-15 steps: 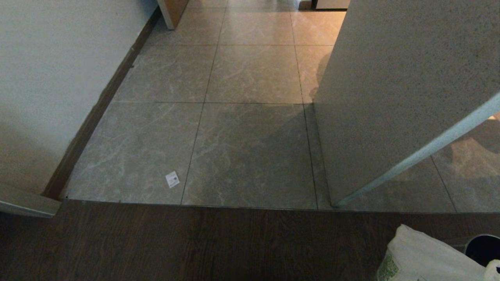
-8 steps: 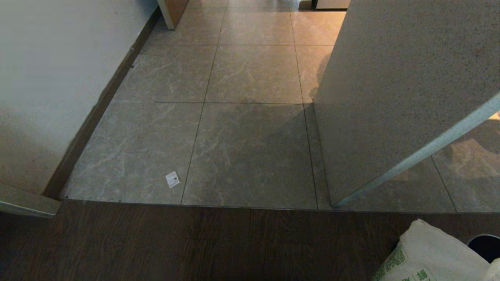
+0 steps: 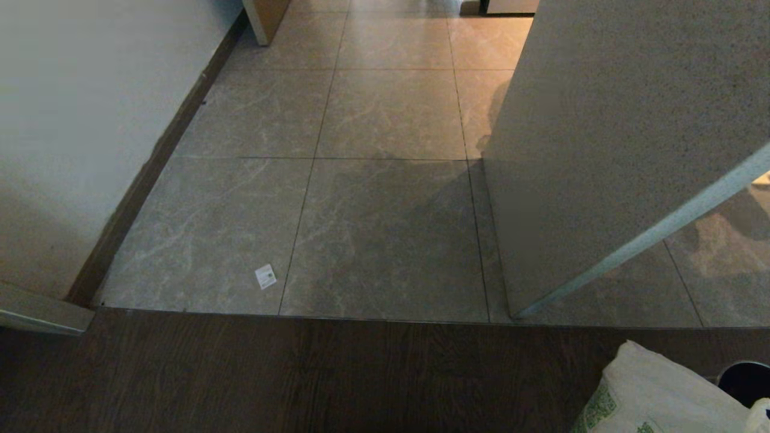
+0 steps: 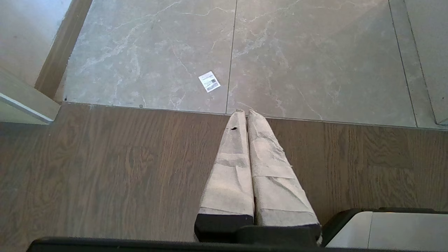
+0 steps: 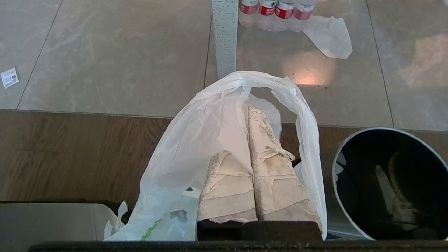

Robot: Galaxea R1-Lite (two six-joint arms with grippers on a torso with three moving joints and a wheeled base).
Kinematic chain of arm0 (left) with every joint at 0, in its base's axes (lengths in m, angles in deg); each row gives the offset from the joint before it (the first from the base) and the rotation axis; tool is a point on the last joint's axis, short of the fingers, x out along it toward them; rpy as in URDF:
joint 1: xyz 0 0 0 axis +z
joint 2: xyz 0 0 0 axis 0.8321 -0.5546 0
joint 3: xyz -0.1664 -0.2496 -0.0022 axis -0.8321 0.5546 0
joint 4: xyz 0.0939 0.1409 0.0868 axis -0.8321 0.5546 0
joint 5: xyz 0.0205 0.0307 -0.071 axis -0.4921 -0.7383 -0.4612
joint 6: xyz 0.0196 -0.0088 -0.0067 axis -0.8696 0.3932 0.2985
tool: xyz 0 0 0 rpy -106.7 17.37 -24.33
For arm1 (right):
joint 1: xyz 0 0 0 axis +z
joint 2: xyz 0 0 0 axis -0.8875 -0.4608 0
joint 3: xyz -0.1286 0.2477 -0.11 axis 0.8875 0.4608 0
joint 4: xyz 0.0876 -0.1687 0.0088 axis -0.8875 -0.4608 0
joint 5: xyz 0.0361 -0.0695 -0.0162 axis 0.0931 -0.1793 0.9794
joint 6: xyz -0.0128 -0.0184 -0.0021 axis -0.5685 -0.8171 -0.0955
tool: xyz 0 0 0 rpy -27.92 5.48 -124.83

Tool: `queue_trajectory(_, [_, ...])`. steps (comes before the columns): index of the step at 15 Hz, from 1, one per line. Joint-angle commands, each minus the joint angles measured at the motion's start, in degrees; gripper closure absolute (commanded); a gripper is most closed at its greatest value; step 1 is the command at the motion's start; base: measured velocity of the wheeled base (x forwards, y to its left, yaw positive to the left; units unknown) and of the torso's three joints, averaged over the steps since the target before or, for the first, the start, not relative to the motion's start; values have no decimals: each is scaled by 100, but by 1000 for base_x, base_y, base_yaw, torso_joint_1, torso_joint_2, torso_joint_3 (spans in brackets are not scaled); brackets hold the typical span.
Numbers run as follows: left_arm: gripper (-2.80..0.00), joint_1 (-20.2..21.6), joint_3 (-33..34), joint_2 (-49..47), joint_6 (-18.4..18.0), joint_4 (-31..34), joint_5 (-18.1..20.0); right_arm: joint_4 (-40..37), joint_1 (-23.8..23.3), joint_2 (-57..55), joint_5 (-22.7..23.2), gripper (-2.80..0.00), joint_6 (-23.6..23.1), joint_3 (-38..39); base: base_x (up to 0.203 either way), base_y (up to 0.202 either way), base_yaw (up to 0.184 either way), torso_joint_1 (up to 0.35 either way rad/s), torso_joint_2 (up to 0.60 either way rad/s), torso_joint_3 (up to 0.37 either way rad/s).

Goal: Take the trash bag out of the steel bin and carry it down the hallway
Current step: Put the trash bag at the door

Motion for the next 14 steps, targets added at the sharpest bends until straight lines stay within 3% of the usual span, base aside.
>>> queue_trajectory(1, [0,0,0,2,-1,0,-4,4,0,-7,-9,0,49,9,0,0,0,0,0,0])
queue_trajectory(10, [0,0,9,2,57,-10,-13,6,0,-11,-4,0,54,9,0,0,0,0,0,4])
queue_trajectory(14, [0,0,0,2,57,-9,-12,6,0,-7,-4,0,54,9,0,0,0,4,4,163])
